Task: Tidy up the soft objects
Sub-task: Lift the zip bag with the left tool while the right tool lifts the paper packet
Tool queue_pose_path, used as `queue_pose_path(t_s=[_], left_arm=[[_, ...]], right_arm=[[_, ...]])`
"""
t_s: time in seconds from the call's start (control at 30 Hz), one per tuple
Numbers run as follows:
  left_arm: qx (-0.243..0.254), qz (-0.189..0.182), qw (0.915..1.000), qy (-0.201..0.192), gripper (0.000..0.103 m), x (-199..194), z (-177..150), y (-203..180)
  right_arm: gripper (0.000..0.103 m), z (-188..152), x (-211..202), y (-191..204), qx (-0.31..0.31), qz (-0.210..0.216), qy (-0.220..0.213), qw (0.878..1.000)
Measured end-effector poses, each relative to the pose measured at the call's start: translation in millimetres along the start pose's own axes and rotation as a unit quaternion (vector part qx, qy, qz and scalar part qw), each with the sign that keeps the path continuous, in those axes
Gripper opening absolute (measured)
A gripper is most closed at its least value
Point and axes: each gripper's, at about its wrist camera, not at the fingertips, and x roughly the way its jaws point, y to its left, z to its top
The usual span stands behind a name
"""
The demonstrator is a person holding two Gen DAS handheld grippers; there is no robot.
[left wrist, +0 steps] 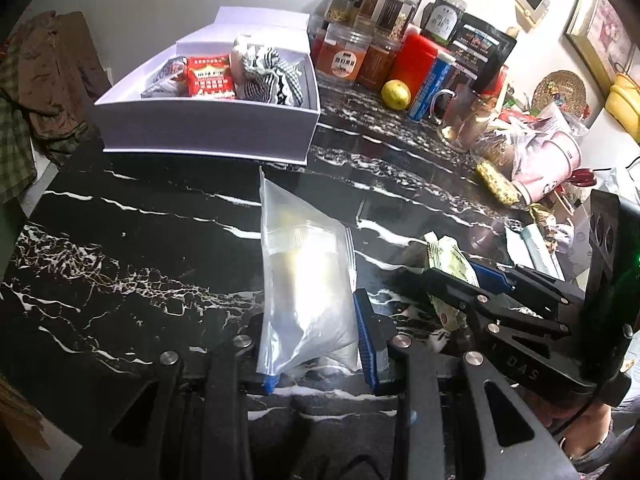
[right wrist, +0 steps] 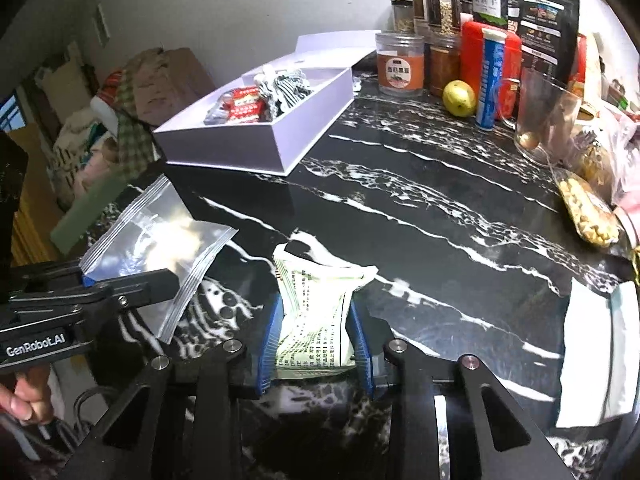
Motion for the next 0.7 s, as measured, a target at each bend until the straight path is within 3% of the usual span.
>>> queue_pose_path(t_s=[0.7], left_arm=[[0.021,0.000,0.9944,-0.104,0.031,-84,1,-24]], right_arm=[[0.033,12,-77,25,-0.041,0.036,-0.075,0.996]])
